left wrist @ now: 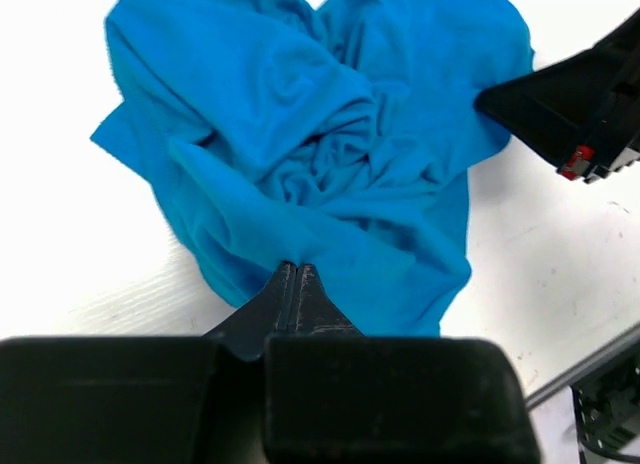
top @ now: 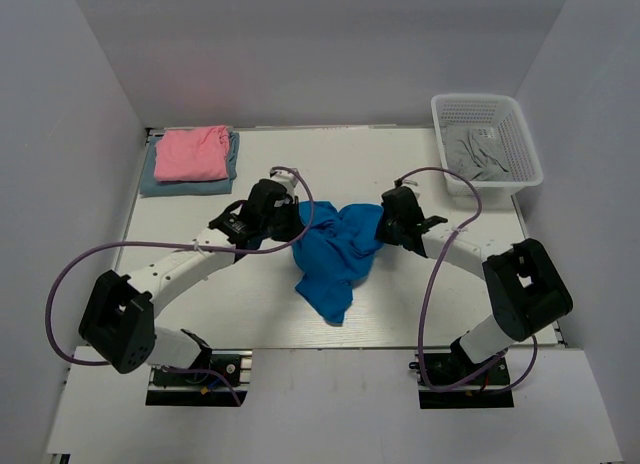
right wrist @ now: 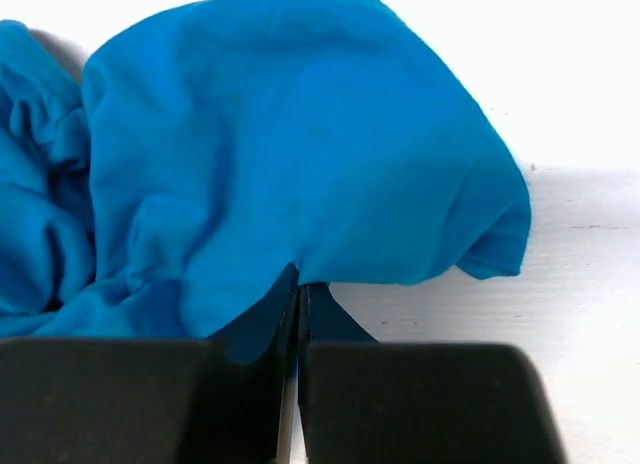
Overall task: Fold and stack the t-shirts
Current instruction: Flatten out the tshirt
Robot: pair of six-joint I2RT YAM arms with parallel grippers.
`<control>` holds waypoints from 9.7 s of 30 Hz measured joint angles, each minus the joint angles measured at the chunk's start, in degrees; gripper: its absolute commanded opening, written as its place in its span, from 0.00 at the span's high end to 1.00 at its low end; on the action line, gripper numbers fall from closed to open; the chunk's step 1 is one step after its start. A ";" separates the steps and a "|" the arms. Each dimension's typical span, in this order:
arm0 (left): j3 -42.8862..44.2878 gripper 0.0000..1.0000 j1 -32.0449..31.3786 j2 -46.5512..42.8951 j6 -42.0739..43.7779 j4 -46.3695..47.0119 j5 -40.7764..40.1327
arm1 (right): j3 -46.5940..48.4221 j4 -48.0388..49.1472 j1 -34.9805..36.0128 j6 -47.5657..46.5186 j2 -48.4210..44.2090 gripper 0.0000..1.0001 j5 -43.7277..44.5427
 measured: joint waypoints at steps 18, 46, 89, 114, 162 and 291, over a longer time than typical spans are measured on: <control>7.52 1.00 -0.02 -35.56 -2.69 -9.62 -18.45 | 5.75 -13.07 -0.13 -5.49 -36.41 1.00 9.20; -1.14 0.39 3.85 -12.50 -10.43 -9.60 -36.98 | 12.85 -7.89 -2.03 -12.44 -9.77 1.00 -4.13; -10.45 0.00 7.72 1.38 -8.11 -6.64 -8.94 | 8.24 -12.94 -4.57 -11.10 -8.02 0.10 2.75; -6.88 0.39 7.72 10.69 -7.39 -2.91 -8.90 | 8.24 -12.94 -5.33 -10.97 -7.65 0.10 2.86; -3.21 1.00 7.72 -1.73 -9.35 -7.39 -17.64 | 8.87 -13.86 -8.00 -10.84 -0.07 0.16 3.30; 1.75 0.00 13.57 3.80 -5.25 -2.05 -10.69 | -4.70 -9.01 -10.21 -7.10 -12.31 0.10 -14.64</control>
